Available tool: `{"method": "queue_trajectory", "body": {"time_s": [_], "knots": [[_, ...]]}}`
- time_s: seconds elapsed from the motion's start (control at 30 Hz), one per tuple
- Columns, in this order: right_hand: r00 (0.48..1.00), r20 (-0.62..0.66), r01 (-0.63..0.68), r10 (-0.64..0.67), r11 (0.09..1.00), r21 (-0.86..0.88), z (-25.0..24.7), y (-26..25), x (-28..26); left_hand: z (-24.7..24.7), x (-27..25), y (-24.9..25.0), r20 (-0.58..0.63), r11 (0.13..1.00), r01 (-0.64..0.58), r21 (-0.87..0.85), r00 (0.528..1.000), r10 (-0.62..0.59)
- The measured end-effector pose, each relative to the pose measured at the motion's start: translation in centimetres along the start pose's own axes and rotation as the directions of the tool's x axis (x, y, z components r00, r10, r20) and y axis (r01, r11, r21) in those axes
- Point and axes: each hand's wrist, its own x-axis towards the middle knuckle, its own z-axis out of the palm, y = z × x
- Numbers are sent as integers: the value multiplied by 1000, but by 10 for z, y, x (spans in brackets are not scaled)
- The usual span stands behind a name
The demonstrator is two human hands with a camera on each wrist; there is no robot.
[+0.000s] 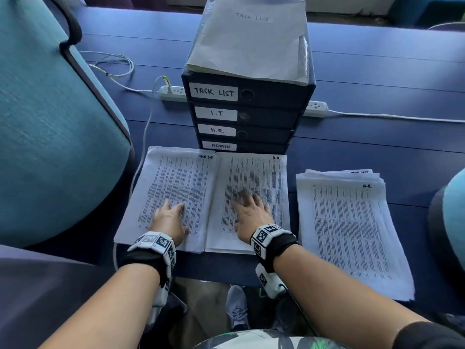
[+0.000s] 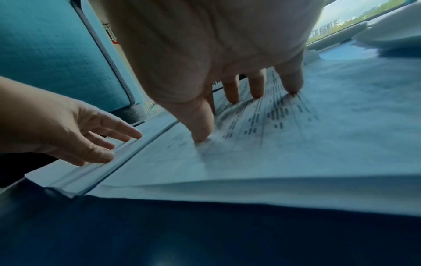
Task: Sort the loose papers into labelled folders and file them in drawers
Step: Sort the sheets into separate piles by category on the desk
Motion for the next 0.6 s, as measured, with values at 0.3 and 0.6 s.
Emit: {"method": "queue_trajectory", "body": {"time_s": [0.3,0.6], "knots": [[1000,22,9,-8,1000,-12,-1,16,-6,0,4,9,-45,1000,8,-4,999,-8],[984,-175,39,-22,995,93,-19,31,-14,4,-1,47,-126,992,-114,-46,986,108]]}}
